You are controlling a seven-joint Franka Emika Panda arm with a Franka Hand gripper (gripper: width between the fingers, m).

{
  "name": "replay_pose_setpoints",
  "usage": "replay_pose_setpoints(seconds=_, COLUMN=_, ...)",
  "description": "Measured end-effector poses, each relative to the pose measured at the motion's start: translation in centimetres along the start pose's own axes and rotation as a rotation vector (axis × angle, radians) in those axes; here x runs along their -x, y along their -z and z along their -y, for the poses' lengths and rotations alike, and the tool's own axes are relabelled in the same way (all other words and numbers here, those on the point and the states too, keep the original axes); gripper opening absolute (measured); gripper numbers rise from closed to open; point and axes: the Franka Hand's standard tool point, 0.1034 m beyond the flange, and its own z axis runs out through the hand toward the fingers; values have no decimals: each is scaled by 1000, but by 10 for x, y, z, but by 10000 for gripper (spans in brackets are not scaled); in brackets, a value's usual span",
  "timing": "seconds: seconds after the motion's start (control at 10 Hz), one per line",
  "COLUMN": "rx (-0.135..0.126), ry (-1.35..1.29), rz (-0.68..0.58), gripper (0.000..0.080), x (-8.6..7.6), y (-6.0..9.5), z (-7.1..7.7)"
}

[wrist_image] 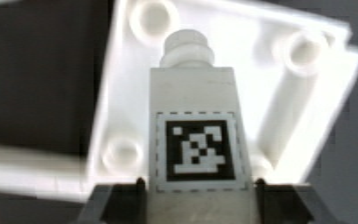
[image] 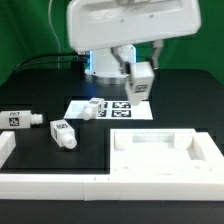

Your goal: Assemble one leg

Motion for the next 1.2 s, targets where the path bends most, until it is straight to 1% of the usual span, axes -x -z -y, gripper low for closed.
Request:
replay_pose_setpoints(seconds=0.1, rx=18, ry=13, rz=-62, gripper=287, x=-13, y=6, z=0)
replay_pose_setpoints(seconds=0.2, rx=38, ry=20, rz=-108, gripper=287, x=-9, y=2, z=-6)
replay_pose_setpoints(seconds=0.4, rx=89, ry=38, rz=-208, gripper=287, x=-8, y=0, z=-16)
replay_pose_setpoints(seconds=0.5, rx=125, ry=53, rz=-273, gripper=287, x=-9, y=2, z=-23)
replay_pose_setpoints(seconds=0.6, rx=142, ry=52, rz=-301, gripper=287, x=-6, y=-2, z=-23)
replay_pose_setpoints(seconds=0.7, rx=138, ry=46, rz=-311, gripper=287, x=-5, y=-13, z=-13)
replay_pose_setpoints(seconds=0.8, rx=106, ry=-5, rz=-315, gripper=287, x=-13, y=-27, z=9)
replay_pose_setpoints(seconds=0.9, rx=72, ry=-49, rz=-332, gripper=287, x=-33, y=-39, z=34)
replay_pose_setpoints(seconds=1.0, rx=46, ry=-87, rz=-351, gripper=287, x=-58, y=-43, z=51)
replay_pose_setpoints(seconds=1.1, rx=34, ry=-90, rz=-322, gripper=287, x=-66, y=-39, z=61)
replay_pose_setpoints(seconds=1.2, rx=44, ry=-81, rz=-336, gripper=287, x=-67, y=-35, z=59)
